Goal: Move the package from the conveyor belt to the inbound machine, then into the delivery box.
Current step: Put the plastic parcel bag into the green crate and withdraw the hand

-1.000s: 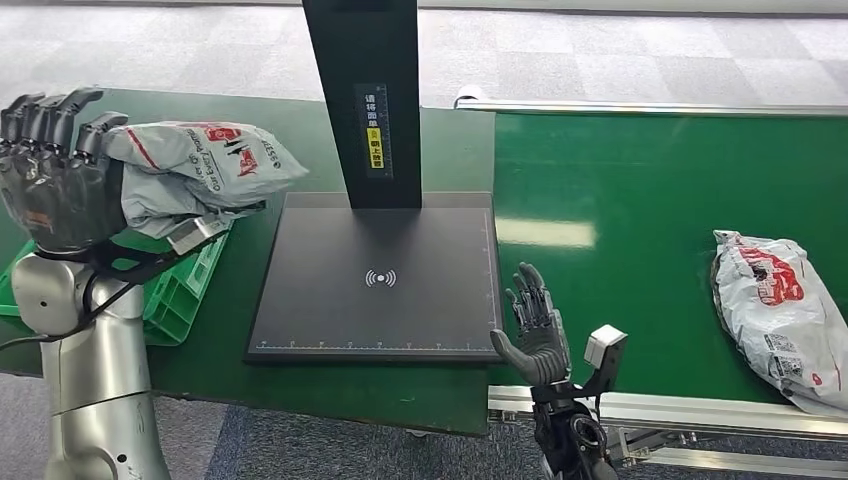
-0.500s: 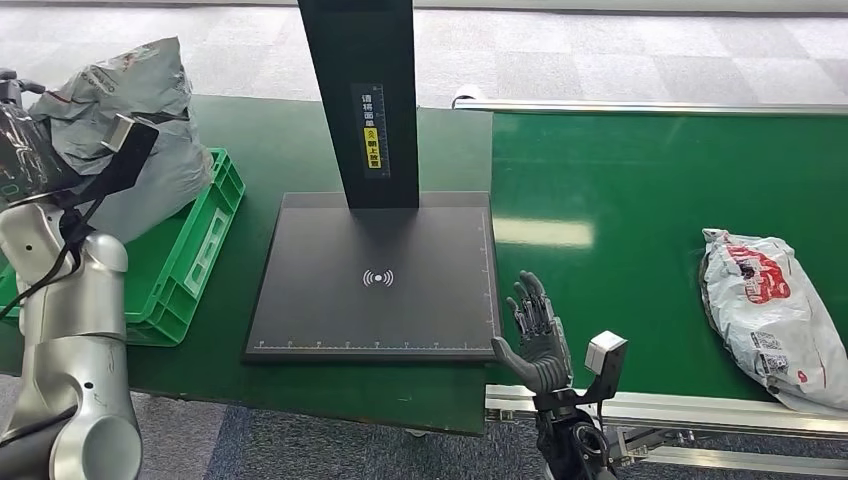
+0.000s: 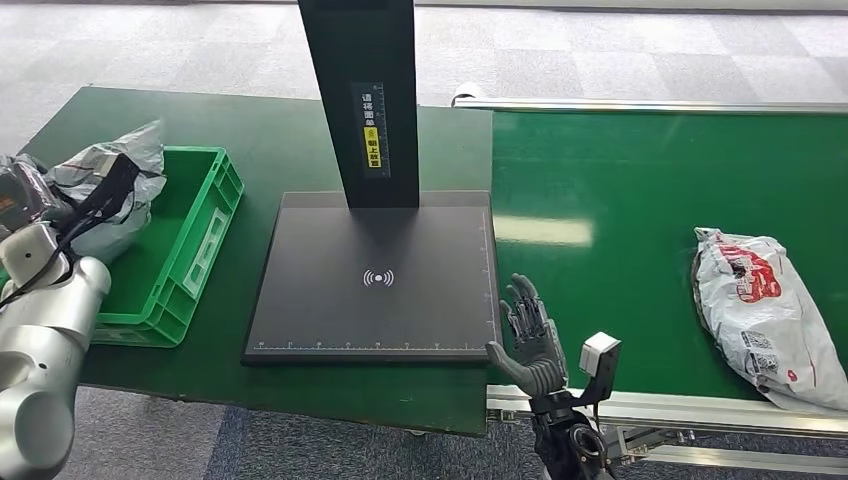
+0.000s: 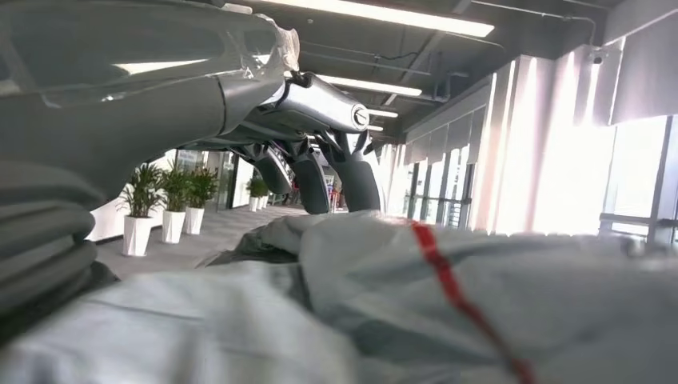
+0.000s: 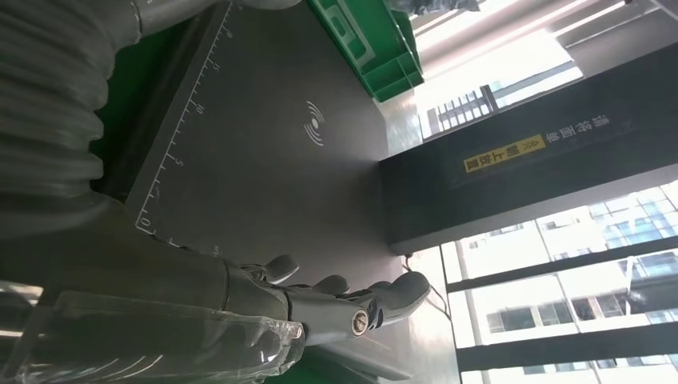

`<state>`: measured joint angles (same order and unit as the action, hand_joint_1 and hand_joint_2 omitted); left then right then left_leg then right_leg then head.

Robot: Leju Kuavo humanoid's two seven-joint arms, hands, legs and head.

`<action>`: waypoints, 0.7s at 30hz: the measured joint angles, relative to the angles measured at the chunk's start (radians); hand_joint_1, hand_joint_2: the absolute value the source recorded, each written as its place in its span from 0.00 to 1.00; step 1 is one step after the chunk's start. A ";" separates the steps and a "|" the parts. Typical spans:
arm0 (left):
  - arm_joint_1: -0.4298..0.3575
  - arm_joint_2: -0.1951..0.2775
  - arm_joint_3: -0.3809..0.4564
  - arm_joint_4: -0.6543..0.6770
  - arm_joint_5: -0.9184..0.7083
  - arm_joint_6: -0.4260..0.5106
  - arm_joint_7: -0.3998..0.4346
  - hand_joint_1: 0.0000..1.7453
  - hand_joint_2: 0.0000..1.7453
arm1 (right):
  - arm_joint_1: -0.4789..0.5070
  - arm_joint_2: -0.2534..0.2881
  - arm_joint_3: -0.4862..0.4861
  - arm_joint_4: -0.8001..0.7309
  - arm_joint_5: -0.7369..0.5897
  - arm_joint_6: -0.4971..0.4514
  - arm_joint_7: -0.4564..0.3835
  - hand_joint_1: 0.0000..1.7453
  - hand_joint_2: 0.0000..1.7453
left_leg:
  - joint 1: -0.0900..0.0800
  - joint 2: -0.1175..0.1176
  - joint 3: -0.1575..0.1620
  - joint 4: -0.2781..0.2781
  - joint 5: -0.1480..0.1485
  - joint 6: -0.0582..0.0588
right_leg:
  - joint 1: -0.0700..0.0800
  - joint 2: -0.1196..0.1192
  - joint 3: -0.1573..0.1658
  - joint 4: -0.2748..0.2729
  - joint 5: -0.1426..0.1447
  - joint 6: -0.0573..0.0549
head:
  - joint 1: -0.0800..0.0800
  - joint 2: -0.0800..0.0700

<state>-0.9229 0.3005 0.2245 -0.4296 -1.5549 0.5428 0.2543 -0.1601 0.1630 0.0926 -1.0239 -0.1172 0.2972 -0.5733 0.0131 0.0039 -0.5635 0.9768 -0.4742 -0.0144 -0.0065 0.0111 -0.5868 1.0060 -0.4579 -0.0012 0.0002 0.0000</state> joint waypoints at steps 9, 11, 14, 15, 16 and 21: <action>0.018 0.087 -0.104 0.082 0.000 -0.187 0.226 1.00 1.00 | -0.002 -0.003 0.021 0.000 -0.004 0.005 0.008 0.00 1.00 | 0.001 0.001 0.000 0.000 0.000 0.000 | 0.001 0.001 -0.001 0.000 0.000 0.000 | 0.000 0.000; 0.018 0.110 -0.117 0.095 0.000 -0.209 0.242 0.75 1.00 | -0.002 -0.005 0.025 0.000 -0.004 0.004 0.014 0.00 1.00 | 0.001 0.001 0.000 -0.001 0.000 0.000 | 0.001 0.001 -0.001 0.000 0.000 0.000 | 0.000 0.000; 0.021 0.129 -0.133 0.110 0.001 -0.209 0.243 0.01 1.00 | -0.002 -0.005 0.031 0.000 -0.008 0.000 0.018 0.00 1.00 | 0.001 0.001 0.000 -0.001 0.000 0.000 | 0.000 0.001 0.000 0.000 0.000 0.000 | 0.000 0.000; 0.023 0.131 -0.135 0.113 0.006 -0.189 0.229 0.00 1.00 | -0.002 -0.005 0.034 0.000 -0.011 -0.001 0.017 0.00 1.00 | 0.000 0.001 0.000 0.000 0.000 0.000 | 0.000 0.001 0.000 0.000 0.000 0.000 | 0.000 0.000; 0.026 0.131 -0.135 0.115 0.016 -0.157 0.206 0.00 1.00 | -0.002 -0.006 0.037 0.000 -0.015 -0.004 0.017 0.00 1.00 | 0.000 0.000 0.000 0.000 0.000 0.000 | 0.000 0.000 0.000 0.000 0.000 0.000 | 0.000 0.000; 0.036 0.109 -0.101 0.118 0.115 0.043 0.001 0.00 1.00 | 0.000 -0.006 0.048 0.000 -0.025 -0.020 0.017 0.00 1.00 | 0.000 0.000 0.000 0.000 0.000 0.000 | 0.000 0.000 0.000 0.000 0.000 0.000 | 0.000 0.000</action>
<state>-0.8869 0.4093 0.1236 -0.3114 -1.4402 0.5859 0.2551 -0.1603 0.1573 0.1404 -1.0236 -0.1425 0.2772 -0.5566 0.0130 0.0036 -0.5632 0.9768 -0.4743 -0.0147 -0.0067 0.0114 -0.5871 1.0063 -0.4579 -0.0013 0.0001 0.0000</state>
